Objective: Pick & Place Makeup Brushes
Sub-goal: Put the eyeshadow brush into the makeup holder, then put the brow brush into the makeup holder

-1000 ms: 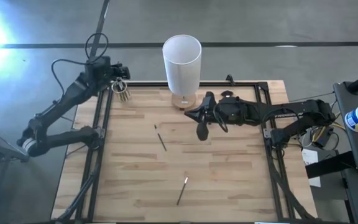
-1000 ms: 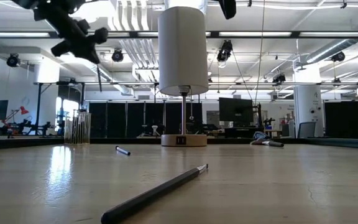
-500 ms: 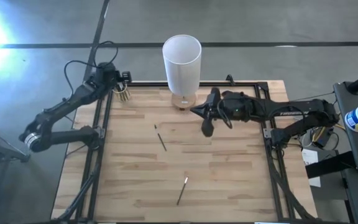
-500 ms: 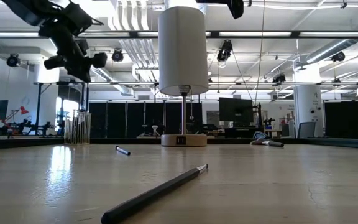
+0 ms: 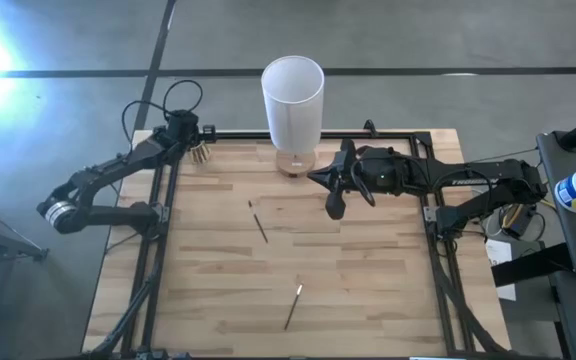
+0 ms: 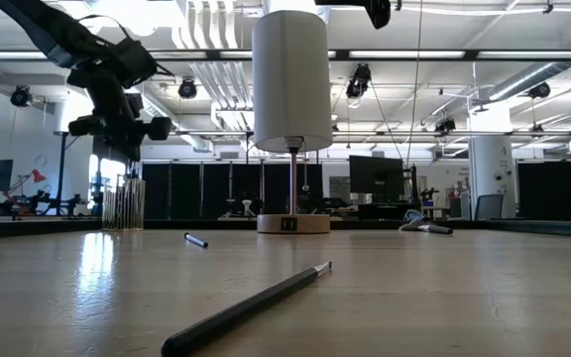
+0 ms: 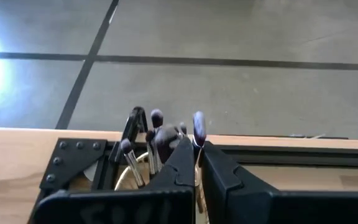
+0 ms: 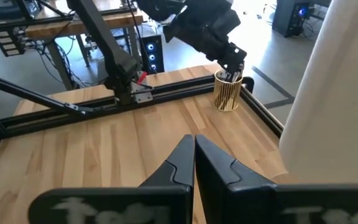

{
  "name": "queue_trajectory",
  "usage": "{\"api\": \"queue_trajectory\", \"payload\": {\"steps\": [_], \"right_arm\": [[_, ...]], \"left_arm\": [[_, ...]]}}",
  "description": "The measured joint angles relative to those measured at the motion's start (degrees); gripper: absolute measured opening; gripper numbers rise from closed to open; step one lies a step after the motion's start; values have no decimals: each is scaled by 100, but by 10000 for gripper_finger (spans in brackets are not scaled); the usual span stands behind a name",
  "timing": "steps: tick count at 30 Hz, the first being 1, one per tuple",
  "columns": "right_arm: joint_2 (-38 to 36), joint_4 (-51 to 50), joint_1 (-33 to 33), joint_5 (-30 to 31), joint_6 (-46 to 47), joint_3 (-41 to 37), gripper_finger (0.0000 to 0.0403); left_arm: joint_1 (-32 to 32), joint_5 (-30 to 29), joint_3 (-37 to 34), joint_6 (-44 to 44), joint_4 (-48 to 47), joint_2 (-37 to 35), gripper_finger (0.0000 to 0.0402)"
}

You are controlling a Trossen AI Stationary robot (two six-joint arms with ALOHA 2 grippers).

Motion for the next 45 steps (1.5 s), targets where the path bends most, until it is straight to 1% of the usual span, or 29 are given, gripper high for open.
{"api": "queue_trajectory", "payload": {"steps": [2, 7, 11, 17, 21, 23, 26, 31, 34, 38, 41, 45], "right_arm": [[0, 2, 0, 0, 2, 0, 8], [0, 1, 2, 0, 21, 0, 8], [0, 0, 2, 0, 50, 0, 8], [-30, -43, 2, 4, 67, 0, 8], [-153, -209, 3, 20, 68, 0, 8], [-222, -458, 4, 52, 128, 0, 8], [-309, -753, 2, 64, 251, -73, 8], [-497, -663, 15, 57, 413, -644, 8], [-638, -381, 15, 42, 732, -1174, 8], [-849, 180, 20, -2, 1215, -1828, 8], [-1019, 315, 20, -4, 1354, -2140, 8], [-1262, 326, 15, -4, 1368, -2357, 8]], "left_arm": [[0, -2, -8, -48, 19, 41, 16], [0, 108, -55, -258, -25, 56, 59], [0, 259, -18, -361, -281, 17, 79], [-19, 473, 274, -353, -867, -229, 87], [-166, 981, 483, -335, -1133, -513, 80], [-373, 1172, 497, -381, -1143, -662, 71], [-821, 1231, 493, -546, -1183, -826, 52], [-1779, 1228, 488, -951, -1189, -823, 23], [-2336, 1078, 484, -1248, -1193, -683, 14], [-2980, 824, 482, -1745, -1197, -404, 11], [-3339, 804, 482, -2210, -1228, -144, 11], [-3686, 793, 482, -2992, -1358, 205, 12]]}}
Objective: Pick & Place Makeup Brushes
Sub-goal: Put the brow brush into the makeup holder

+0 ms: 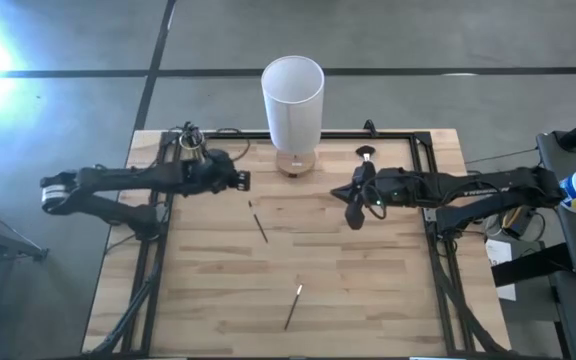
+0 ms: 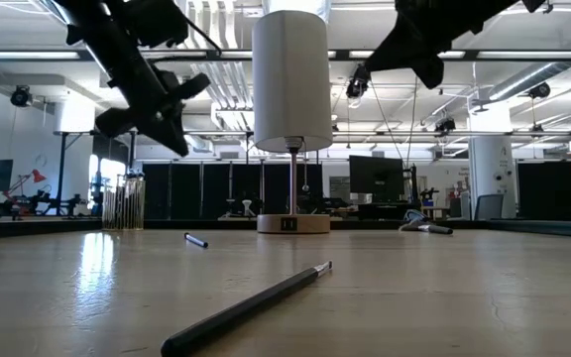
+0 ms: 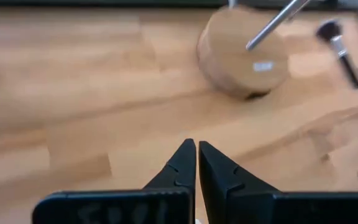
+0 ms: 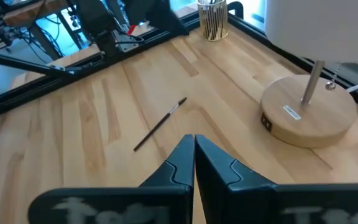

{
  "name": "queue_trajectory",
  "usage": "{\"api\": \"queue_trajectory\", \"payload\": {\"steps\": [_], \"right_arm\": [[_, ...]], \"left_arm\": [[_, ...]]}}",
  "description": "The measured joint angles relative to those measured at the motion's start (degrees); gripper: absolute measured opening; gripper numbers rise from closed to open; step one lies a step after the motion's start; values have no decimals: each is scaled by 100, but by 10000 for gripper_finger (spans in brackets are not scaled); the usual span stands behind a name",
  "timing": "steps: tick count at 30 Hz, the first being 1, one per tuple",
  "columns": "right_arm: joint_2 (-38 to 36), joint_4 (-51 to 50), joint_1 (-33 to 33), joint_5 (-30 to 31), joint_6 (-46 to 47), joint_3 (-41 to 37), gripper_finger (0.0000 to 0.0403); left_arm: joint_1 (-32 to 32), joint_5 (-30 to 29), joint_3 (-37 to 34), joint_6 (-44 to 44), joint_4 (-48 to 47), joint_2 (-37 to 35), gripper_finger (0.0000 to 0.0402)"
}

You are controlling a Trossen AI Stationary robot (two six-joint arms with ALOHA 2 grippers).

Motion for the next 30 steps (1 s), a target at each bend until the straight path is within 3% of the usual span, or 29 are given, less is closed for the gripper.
{"api": "queue_trajectory", "payload": {"steps": [10, 18, 30], "right_arm": [[-348, -47, 0, 4, -426, -100, 8], [-307, -60, -2, 3, -775, -100, 8], [-301, -70, -2, 2, -815, -100, 8]], "left_arm": [[-294, 912, -4, -1478, -223, 974, 69], [-498, 875, 162, -2120, -81, 1709, 119], [-496, 910, 420, -2329, 8, 2587, 124]]}}
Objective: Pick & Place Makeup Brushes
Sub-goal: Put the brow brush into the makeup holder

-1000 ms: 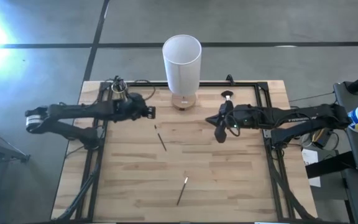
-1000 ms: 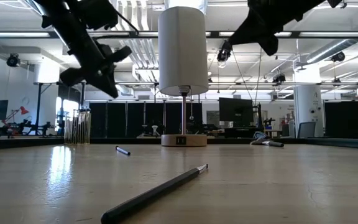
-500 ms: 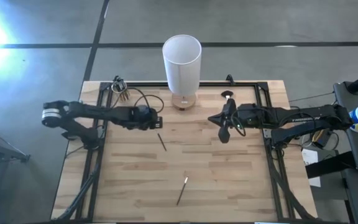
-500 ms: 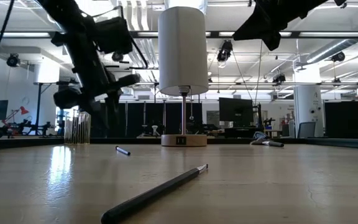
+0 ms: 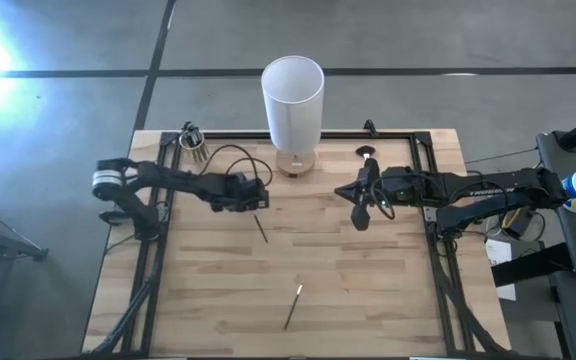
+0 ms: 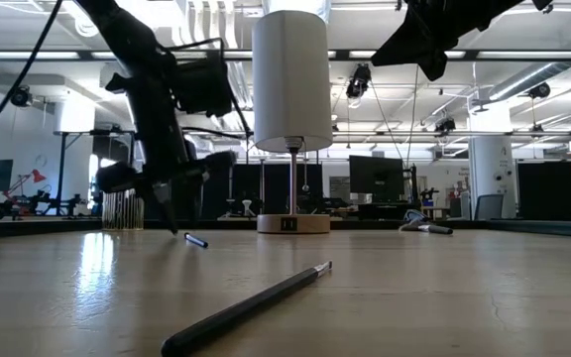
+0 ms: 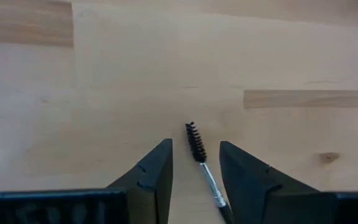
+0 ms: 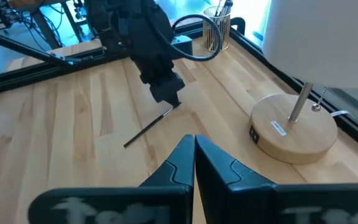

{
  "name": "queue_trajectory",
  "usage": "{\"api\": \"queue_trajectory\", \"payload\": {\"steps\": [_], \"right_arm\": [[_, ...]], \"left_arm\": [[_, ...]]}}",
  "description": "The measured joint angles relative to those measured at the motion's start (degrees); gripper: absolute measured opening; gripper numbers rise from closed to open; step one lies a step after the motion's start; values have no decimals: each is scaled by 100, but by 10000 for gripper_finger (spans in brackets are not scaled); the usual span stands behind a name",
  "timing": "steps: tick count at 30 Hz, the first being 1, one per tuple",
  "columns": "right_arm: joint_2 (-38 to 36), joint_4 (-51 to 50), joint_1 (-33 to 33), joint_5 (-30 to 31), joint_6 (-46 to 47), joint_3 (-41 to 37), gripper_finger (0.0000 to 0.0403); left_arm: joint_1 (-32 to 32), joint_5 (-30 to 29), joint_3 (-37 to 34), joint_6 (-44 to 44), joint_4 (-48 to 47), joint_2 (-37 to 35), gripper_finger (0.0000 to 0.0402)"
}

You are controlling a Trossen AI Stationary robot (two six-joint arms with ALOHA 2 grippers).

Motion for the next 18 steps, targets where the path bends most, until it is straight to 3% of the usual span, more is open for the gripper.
{"api": "queue_trajectory", "payload": {"steps": [5, 15, 18], "right_arm": [[0, -5, 0, 0, 0, 0, 8], [0, -15, -3, 0, -42, 0, 8], [0, -17, -2, 0, -42, 0, 8]], "left_arm": [[0, 58, -26, -19, 25, 156, 109], [1, -126, -35, 232, -25, 266, 10], [6, -202, -49, 387, -54, 107, 4]]}}
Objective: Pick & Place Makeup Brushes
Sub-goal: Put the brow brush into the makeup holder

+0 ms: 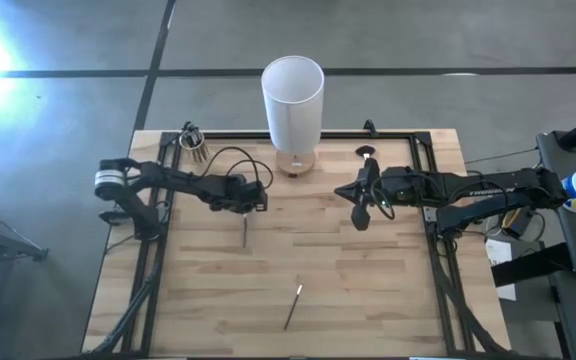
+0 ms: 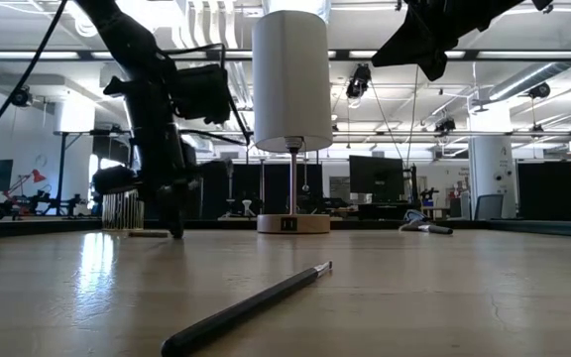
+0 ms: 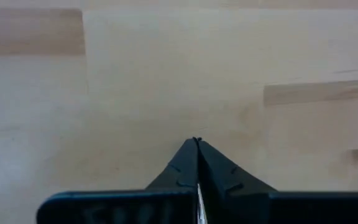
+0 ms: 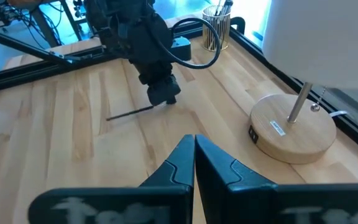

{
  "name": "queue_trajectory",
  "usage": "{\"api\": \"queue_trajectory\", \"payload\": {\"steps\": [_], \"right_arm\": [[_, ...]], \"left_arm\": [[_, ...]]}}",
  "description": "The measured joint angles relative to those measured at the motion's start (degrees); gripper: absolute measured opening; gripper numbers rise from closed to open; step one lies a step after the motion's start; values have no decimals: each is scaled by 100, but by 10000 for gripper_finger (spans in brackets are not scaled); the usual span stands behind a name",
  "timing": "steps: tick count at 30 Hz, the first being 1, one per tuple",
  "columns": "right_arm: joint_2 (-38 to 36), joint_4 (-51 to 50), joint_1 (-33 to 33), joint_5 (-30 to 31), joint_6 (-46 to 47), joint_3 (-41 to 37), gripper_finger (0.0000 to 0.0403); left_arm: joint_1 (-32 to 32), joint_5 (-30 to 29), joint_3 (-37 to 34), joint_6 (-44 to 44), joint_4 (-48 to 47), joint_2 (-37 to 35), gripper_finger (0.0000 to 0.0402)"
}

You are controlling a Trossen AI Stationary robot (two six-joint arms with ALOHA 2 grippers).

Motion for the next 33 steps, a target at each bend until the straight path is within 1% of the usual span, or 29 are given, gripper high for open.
{"api": "queue_trajectory", "payload": {"steps": [3, 7, 9, 11, 14, 17, 21, 23, 25, 27, 29, 33], "right_arm": [[0, -4, 0, 0, 0, 0, 8], [0, -10, 0, 0, 2, 0, 8], [0, -11, 0, 1, 25, 0, 8], [0, -11, 0, 0, 26, 0, 8], [0, -15, 0, 2, 31, 0, 8], [0, -15, 0, 2, 34, 0, 8], [0, -12, 0, 5, 46, 0, 8], [0, -7, 1, 27, 46, 0, 8], [0, 23, 2, 50, 46, 0, 8], [0, 68, 2, 59, 46, 0, 8], [0, 76, 2, 61, 46, 0, 8], [0, 78, 2, 63, 46, 0, 8]], "left_arm": [[30, -281, -4, 169, -118, -296, 1], [22, -675, 0, 233, -315, -858, 0], [22, -976, 0, 255, -375, -1223, 0], [24, -1387, 15, 306, -474, -1614, 0], [22, -1956, 14, 632, -548, -2212, 0], [22, -2730, 74, 1052, -622, -2773, 0], [62, -3932, 184, 1968, -573, -3338, 0], [186, -4358, 197, 2502, -379, -3521, 0], [450, -4489, 197, 2976, -129, -3641, 0], [794, -4405, 197, 3405, 171, -3684, 0], [1202, -4054, 192, 3903, 564, -3654, 0], [1992, -3013, 69, 4953, 1774, -3455, 0]]}}
